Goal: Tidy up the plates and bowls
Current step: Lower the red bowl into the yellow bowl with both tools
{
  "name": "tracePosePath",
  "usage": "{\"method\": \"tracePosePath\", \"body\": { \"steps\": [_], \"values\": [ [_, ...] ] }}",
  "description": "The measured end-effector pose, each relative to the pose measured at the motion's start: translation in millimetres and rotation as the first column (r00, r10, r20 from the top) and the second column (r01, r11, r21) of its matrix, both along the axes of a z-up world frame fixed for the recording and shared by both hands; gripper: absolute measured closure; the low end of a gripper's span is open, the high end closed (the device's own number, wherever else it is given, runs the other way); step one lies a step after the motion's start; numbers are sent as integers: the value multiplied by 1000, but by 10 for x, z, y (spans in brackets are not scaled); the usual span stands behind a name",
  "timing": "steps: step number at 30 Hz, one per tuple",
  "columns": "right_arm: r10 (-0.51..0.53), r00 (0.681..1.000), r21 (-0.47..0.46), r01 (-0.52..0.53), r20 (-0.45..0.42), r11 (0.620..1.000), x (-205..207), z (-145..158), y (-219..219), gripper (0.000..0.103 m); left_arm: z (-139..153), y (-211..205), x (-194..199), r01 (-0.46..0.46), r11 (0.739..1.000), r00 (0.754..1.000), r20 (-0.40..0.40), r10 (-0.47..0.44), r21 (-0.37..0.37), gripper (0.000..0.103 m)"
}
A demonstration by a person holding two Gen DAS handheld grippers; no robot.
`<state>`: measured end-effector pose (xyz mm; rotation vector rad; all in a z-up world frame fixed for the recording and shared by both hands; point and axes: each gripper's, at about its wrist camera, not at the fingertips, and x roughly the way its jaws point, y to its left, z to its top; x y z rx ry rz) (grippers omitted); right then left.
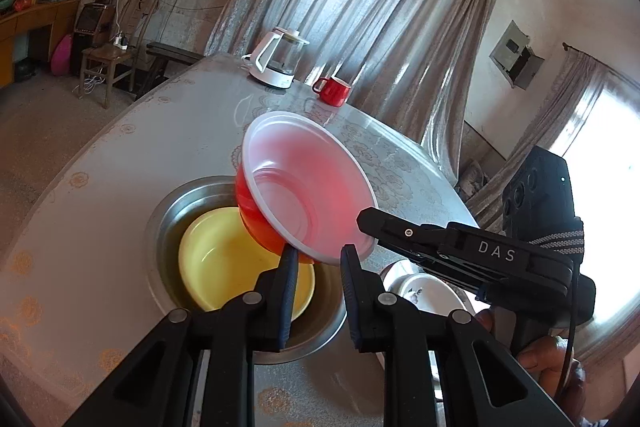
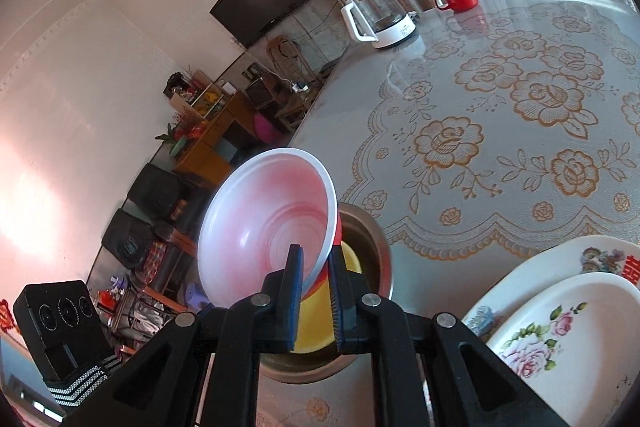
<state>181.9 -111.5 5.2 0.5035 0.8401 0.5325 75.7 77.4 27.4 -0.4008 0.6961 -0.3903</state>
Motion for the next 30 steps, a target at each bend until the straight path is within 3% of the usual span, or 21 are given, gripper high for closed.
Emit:
{"method": "tracePosePath", "body": {
  "steps": [15, 24, 30],
  "values": [
    [52, 992, -114, -65, -115, 991, -21, -321, 317, 89, -320, 218, -23, -41, 999, 996, -82, 39, -31, 82],
    [47, 990, -112, -62, -132, 992, -69, -373, 311, 88, -409, 230, -2, -46, 998, 994, -105, 42, -35, 82],
    [48, 989, -103, -62, -140, 993, -87, -407, 311, 80, -470, 261, 15, -57, 998, 991, -123, 53, -29, 82]
  ]
}}
